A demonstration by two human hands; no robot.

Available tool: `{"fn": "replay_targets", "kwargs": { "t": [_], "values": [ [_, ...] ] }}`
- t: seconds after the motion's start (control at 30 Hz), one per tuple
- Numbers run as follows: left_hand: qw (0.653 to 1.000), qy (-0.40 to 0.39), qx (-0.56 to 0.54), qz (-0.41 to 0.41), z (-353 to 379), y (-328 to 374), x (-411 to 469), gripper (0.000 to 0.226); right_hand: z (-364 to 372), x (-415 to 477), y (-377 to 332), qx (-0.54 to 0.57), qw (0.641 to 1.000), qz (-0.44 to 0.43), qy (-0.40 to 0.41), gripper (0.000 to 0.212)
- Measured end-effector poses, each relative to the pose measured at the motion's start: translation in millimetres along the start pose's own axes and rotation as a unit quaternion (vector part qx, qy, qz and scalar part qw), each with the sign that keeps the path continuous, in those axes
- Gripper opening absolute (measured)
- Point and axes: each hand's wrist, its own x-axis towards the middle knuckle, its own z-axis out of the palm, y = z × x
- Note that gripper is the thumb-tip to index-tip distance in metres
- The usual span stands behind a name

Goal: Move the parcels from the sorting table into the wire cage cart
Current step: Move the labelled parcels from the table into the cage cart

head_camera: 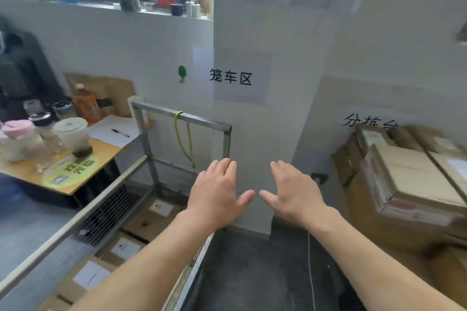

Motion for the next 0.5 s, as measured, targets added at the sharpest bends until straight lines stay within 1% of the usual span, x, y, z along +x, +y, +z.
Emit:
{"fn": "replay_targets", "kwargs": {
  "t": [0.07, 0.23, 0.37, 0.5],
  "values": [
    [1.000, -0.003, -0.008, 0.012, 3.8, 16.2, 6.9, 0.079, -4.6, -11.2, 17.6, 0.004, 1.000, 0.022, 0.002, 0.073],
    [0.996, -0.024, -0.027, 0.081, 16.6, 70.3, 31.7, 0.083, -18.0, -45.7, 71.0, 0.004, 0.995, 0.102, 0.018, 0.082],
    [0.986, -0.042, -0.054, 0.152, 27.2, 113.5, 50.5, 0.083, -29.3, -74.8, 106.7, -0.008, 0.983, 0.182, 0.036, 0.081],
    [0.969, -0.060, -0.078, 0.228, 36.4, 153.6, 64.3, 0.083, -37.6, -107.8, 133.8, -0.010, 0.963, 0.265, 0.055, 0.078]
  ]
}}
